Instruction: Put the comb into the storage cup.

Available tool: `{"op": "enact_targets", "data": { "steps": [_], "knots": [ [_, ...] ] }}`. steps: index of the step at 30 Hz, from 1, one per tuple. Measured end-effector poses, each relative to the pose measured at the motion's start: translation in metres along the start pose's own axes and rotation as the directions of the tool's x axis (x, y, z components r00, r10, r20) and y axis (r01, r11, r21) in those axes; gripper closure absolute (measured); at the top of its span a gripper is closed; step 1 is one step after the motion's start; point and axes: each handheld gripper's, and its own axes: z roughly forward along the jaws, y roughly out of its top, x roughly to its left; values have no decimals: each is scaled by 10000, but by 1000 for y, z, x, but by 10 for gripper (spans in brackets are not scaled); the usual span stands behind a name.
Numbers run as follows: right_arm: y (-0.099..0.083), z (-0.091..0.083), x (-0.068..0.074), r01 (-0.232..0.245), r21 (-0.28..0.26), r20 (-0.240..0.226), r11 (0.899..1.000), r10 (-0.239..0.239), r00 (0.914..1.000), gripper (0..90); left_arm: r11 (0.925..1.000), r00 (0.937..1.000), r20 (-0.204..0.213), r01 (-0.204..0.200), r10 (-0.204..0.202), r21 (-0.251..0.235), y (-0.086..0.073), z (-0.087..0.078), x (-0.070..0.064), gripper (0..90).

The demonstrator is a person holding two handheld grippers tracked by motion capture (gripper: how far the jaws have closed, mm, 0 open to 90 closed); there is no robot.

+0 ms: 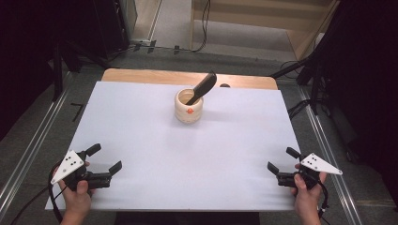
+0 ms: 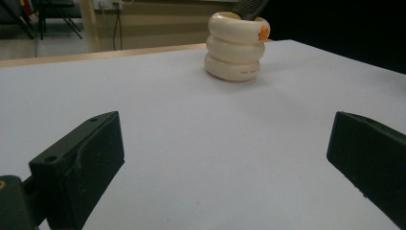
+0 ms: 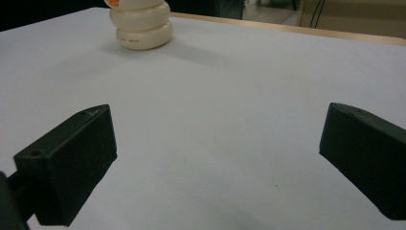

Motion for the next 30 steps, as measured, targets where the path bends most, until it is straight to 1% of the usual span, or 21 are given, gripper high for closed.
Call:
{"op": "enact_targets", "data": {
  "steps": [6, 10, 13, 15, 17, 26, 30],
  "knots": [
    [-2, -7, -8, -113, 11, 188, 9999, 113, 9998, 0, 10000, 10000, 1, 13, -13, -11, 0, 0, 0, 0],
    [-6, -8, -12, -89, 88, 271, 9999, 87, 9996, 0, 10000, 10000, -12, 20, -20, -12, 0, 0, 1, 0],
    [-9, -8, -13, -116, 18, 173, 9999, 116, 9998, 0, 10000, 10000, -27, 37, -37, -20, 0, 0, 1, 0],
    [-10, -7, -13, -33, -54, 301, 10000, 35, 9995, 0, 10000, 10000, -38, 41, -41, -17, 0, 0, 1, 0],
    [-11, -5, -13, -63, -139, 334, 9999, 67, 9994, 0, 10000, 10000, -57, 41, -41, -18, 0, 0, 0, 0],
    [-12, -2, -11, 156, 31, 201, 9999, -157, 9997, 0, 10000, 9999, -166, -20, 21, 55, 0, 1, -1, 0],
    [-12, -3, -13, -10, -75, 174, 10000, 12, 9998, 0, 10000, 9998, -215, -6, 7, 48, 0, 1, -1, 0]
  ]
}}
